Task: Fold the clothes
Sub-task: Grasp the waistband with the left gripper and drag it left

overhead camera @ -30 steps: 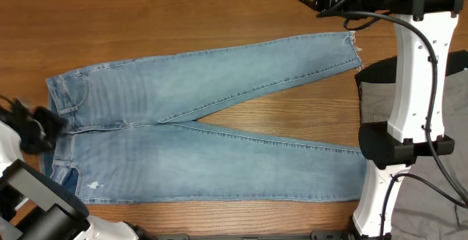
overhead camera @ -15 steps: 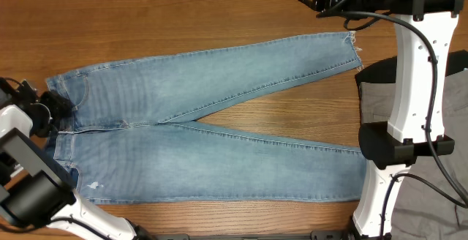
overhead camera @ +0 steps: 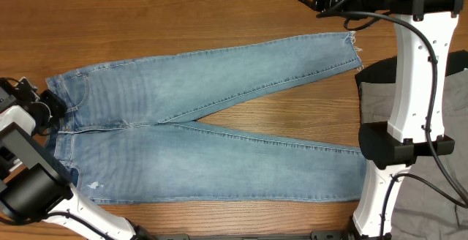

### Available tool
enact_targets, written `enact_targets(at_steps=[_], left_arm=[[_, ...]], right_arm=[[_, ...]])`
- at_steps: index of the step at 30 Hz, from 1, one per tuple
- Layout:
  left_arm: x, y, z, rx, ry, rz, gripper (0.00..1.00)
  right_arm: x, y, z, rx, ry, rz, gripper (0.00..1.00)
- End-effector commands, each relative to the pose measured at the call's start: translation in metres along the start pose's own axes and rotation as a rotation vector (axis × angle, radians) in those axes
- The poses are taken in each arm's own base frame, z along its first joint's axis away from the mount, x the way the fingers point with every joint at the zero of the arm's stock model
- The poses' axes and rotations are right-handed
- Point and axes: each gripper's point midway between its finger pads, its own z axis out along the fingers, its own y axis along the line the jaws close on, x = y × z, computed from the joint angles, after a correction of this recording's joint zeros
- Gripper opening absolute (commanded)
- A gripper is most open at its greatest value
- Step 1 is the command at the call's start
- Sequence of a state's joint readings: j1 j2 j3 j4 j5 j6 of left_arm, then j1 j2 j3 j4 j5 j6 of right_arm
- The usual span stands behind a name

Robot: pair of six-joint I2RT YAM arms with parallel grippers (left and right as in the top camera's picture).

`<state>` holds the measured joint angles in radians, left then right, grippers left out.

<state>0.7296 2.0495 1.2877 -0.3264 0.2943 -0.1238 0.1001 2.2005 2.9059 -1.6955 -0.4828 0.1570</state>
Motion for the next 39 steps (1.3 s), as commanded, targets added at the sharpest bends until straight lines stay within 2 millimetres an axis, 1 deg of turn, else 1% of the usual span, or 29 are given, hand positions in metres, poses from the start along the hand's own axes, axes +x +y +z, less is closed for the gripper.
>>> enact_targets(at_steps=[1,2,4,5,7,8,10,12,14,16,18,20,22,24,25,27,28,29,31,33,34,35,37,39], left_arm=[[0.007,-0.003,0.011,-0.003,0.025,0.021,0.10],[0.008,-0.007,0.012,0.007,0.028,0.027,0.04],[0.005,-0.016,0.010,0.050,0.024,0.030,0.04],[0.000,-0.023,0.006,0.087,0.016,0.032,0.04],[-0.014,-0.036,-0.007,0.157,-0.008,0.035,0.04],[-0.027,-0.044,-0.019,0.197,-0.032,0.040,0.04],[-0.054,-0.052,-0.043,0.213,-0.090,0.037,0.04],[-0.073,-0.058,-0.060,0.217,-0.144,0.050,0.04],[-0.091,-0.058,-0.075,0.191,-0.199,0.059,0.04],[-0.100,-0.056,-0.081,0.160,-0.227,0.054,0.04],[-0.102,-0.053,-0.080,0.130,-0.237,0.055,0.04],[-0.103,-0.050,-0.078,0.098,-0.240,0.056,0.04],[-0.104,-0.052,-0.079,0.100,-0.244,0.059,0.04],[-0.104,-0.050,-0.082,0.098,-0.245,0.056,0.11],[-0.104,-0.047,-0.086,0.093,-0.244,0.049,0.20],[-0.102,-0.042,-0.092,0.080,-0.237,0.040,0.30],[-0.099,-0.035,-0.097,0.056,-0.229,0.027,0.36],[-0.097,-0.031,-0.099,0.036,-0.221,0.018,0.38],[-0.088,-0.015,-0.105,-0.032,-0.190,-0.013,0.40],[-0.071,0.007,-0.108,-0.123,-0.127,-0.054,0.39],[-0.055,0.023,-0.109,-0.192,-0.068,-0.095,0.32],[-0.048,0.029,-0.110,-0.221,-0.046,-0.120,0.30],[-0.026,0.054,-0.115,-0.334,0.020,-0.239,0.24],[-0.011,0.066,-0.118,-0.377,0.058,-0.314,0.15]], right_arm=[[-0.001,0.003,-0.001,-0.008,-0.005,-0.007,0.64],[-0.001,0.003,-0.001,-0.008,-0.005,-0.007,0.63],[-0.001,0.003,-0.001,-0.008,-0.005,-0.007,0.63],[-0.001,0.003,-0.001,-0.008,-0.005,-0.007,0.63],[-0.001,0.003,-0.001,-0.008,-0.005,-0.007,0.63],[-0.001,0.003,-0.001,-0.008,-0.005,-0.007,0.63],[-0.001,0.003,-0.001,-0.008,-0.005,-0.007,0.63],[-0.001,0.003,-0.001,-0.008,-0.005,-0.007,0.63],[-0.001,0.003,-0.001,-0.008,-0.005,-0.007,0.63],[-0.001,0.003,-0.001,-0.008,-0.005,-0.007,0.63],[-0.001,0.003,-0.001,-0.008,-0.005,-0.007,0.63],[-0.001,0.003,-0.001,-0.008,-0.005,-0.007,0.63],[-0.001,0.002,-0.001,-0.005,-0.006,-0.007,0.63],[-0.001,0.001,-0.001,0.002,-0.007,-0.007,0.63],[-0.001,0.001,-0.001,0.005,-0.008,-0.007,0.63],[-0.001,0.000,-0.001,0.007,-0.008,-0.007,0.63],[-0.001,0.000,-0.001,0.006,-0.008,-0.007,0.63],[-0.001,0.000,-0.001,0.006,-0.008,-0.006,0.63],[-0.001,0.000,-0.001,0.006,-0.008,-0.006,0.64],[-0.001,0.000,-0.001,0.006,-0.008,0.017,0.64],[-0.001,0.001,-0.001,0.006,-0.008,0.024,0.64],[-0.001,0.001,-0.001,0.006,-0.008,0.023,0.63],[-0.001,0.001,-0.001,0.006,-0.008,0.023,0.62],[-0.001,0.002,-0.001,0.005,-0.007,0.022,0.62]])
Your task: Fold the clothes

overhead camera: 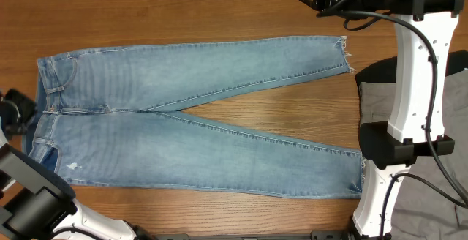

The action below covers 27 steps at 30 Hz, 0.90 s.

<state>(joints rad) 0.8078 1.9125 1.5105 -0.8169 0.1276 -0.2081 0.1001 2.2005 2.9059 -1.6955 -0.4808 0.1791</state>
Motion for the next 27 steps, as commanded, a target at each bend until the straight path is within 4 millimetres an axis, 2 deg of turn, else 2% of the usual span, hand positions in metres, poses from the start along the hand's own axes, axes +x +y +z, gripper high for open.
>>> enact_targets(at_steps=[1,4,10,11,12,13,15,16,18,19,20,21,25,27], left_arm=[[0.009,0.041,-0.007,-0.155,0.009,-0.153,0.10],[0.027,0.052,0.004,-0.173,0.057,-0.170,0.04],[0.068,0.090,0.036,-0.319,0.070,-0.231,0.08],[0.071,0.093,0.039,-0.328,0.069,-0.235,0.12],[0.073,0.097,0.042,-0.329,0.067,-0.242,0.24],[0.075,0.098,0.044,-0.329,0.066,-0.246,0.30],[0.081,0.097,0.047,-0.308,0.083,-0.253,0.35],[0.089,0.098,0.048,-0.310,0.108,-0.255,0.34],[0.110,0.101,0.050,-0.331,0.158,-0.310,0.25],[0.128,0.103,0.053,-0.340,0.200,-0.369,0.14],[0.136,0.101,0.054,-0.329,0.224,-0.387,0.07],[0.144,0.095,0.054,-0.297,0.261,-0.399,0.04],[0.162,0.078,0.042,-0.223,0.379,-0.378,0.04],[0.159,0.073,0.033,-0.196,0.395,-0.344,0.04]], right_arm=[[0.000,0.003,-0.001,0.000,-0.006,-0.001,0.62],[0.001,0.007,-0.002,-0.006,-0.007,-0.005,0.62],[0.002,0.010,-0.002,-0.009,-0.007,-0.010,0.62],[0.002,0.010,-0.002,-0.009,-0.007,-0.010,0.62],[0.002,0.010,-0.002,-0.009,-0.008,-0.010,0.62],[0.002,0.010,-0.003,-0.009,-0.008,-0.011,0.62],[0.002,0.010,-0.002,-0.008,-0.008,-0.011,0.62],[0.001,0.010,-0.003,-0.008,-0.008,-0.011,0.62],[0.002,0.010,-0.002,-0.008,-0.007,-0.011,0.62],[0.001,0.009,-0.003,-0.006,-0.008,-0.010,0.62],[0.001,0.009,-0.003,-0.005,-0.008,-0.010,0.62],[0.001,0.009,-0.003,-0.005,-0.008,-0.010,0.62],[0.001,0.009,-0.003,-0.004,-0.009,-0.011,0.63],[0.001,0.008,-0.003,0.004,-0.011,-0.011,0.63]])
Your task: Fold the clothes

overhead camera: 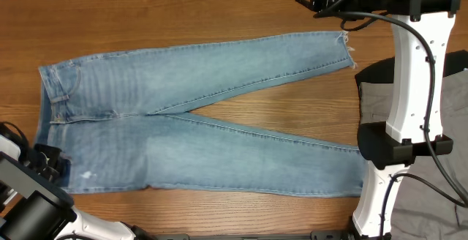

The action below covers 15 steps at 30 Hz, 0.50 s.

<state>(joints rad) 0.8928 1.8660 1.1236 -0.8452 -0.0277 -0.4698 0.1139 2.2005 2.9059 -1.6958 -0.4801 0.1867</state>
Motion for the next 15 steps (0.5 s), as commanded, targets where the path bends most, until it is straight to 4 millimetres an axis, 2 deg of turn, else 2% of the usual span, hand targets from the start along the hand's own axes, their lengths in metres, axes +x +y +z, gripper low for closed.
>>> enact_targets(at_steps=[1,3,6,7,9,12,13,15], left_arm=[[0.023,-0.009,-0.007,0.067,0.108,0.055,0.04],[0.016,-0.012,-0.026,0.079,0.083,0.076,0.04],[-0.002,-0.019,-0.073,0.115,-0.010,0.118,0.04],[-0.013,-0.021,-0.095,0.131,-0.075,0.135,0.06],[-0.026,-0.021,-0.116,0.132,-0.164,0.134,0.12],[-0.043,-0.016,-0.121,0.093,-0.254,0.126,0.09],[-0.044,-0.017,-0.116,0.090,-0.252,0.126,0.08],[-0.038,-0.017,-0.093,0.080,-0.203,0.129,0.07]], right_arm=[[-0.002,0.001,-0.005,0.017,-0.020,-0.009,0.63],[-0.002,-0.001,-0.005,0.028,-0.023,-0.009,0.63],[-0.002,-0.001,-0.005,0.027,-0.023,-0.009,0.64],[-0.002,-0.001,-0.005,0.027,-0.023,-0.009,0.66],[-0.002,-0.001,-0.005,0.027,-0.023,-0.009,0.66],[-0.002,-0.001,-0.005,0.027,-0.023,-0.009,0.66],[-0.002,-0.001,-0.005,0.027,-0.023,-0.009,0.66],[-0.002,-0.001,-0.005,0.027,-0.023,-0.008,0.66]])
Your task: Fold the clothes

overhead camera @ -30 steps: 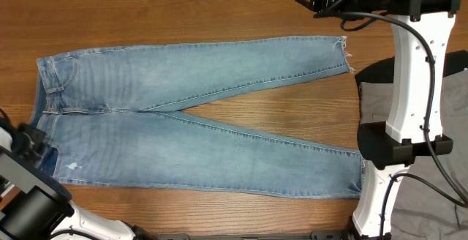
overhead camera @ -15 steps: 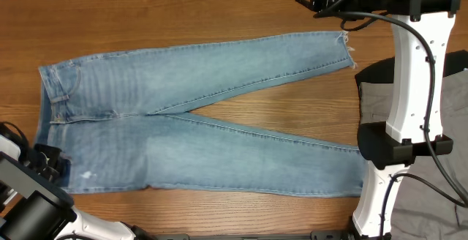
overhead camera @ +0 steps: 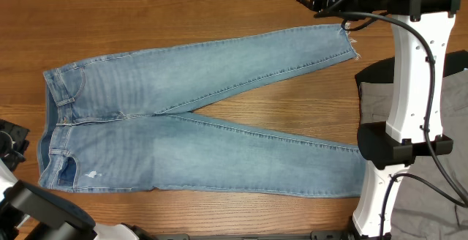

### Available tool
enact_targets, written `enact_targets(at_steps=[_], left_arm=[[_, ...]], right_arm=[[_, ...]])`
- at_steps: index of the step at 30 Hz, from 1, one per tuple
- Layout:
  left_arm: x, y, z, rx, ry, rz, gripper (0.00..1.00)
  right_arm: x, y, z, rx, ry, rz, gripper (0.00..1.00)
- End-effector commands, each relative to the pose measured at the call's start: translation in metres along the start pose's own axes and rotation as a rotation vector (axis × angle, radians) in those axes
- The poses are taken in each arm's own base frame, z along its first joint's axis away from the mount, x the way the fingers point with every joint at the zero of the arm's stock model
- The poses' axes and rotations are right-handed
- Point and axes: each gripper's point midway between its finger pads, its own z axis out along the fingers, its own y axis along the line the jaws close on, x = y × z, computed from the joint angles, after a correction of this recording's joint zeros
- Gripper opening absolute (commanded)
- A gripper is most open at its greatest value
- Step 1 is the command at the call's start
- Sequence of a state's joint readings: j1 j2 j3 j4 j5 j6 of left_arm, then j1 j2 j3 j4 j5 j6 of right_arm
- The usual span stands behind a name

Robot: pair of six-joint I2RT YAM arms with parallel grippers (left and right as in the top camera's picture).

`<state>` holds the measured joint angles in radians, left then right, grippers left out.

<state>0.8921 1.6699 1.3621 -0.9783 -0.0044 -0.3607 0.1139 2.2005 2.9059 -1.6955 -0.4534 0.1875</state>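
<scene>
A pair of light blue jeans (overhead camera: 183, 123) lies flat on the wooden table (overhead camera: 183, 13). The waistband (overhead camera: 55, 123) is at the left and the two legs run right in a narrow V. The far leg's frayed hem (overhead camera: 349, 41) lies at the upper right, the near leg's hem at the lower right beside the arm's base. My left gripper (overhead camera: 10, 142) sits at the table's left edge, a little apart from the waistband; its jaws are too dark to read. My right gripper hovers just beyond the far hem, its fingers hidden by the arm's body.
The right arm's white column (overhead camera: 409, 79) and black base (overhead camera: 395, 148) stand over the right end of the table. Grey cloth (overhead camera: 446, 86) lies heaped behind them at the far right. The left arm's dark link fills the lower left corner.
My left gripper has moved from the near corner of the waistband out to the left edge, apart from the cloth. The waistband lies straighter and the far hem sits slightly higher.
At first my left gripper was at the middle of the waistband, with the cloth bunched there. Then the jeans lay further left and flatter, the gripper off their left edge. Later it was at the waistband's near corner, and now it is clear of the jeans.
</scene>
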Motion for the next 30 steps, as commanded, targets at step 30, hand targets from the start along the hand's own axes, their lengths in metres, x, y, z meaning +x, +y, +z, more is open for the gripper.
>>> enact_targets(at_steps=[30], left_arm=[[0.054,0.028,0.042,-0.111,0.367,0.009,0.04]], right_arm=[[-0.001,0.004,-0.005,0.001,-0.015,-0.009,0.68]])
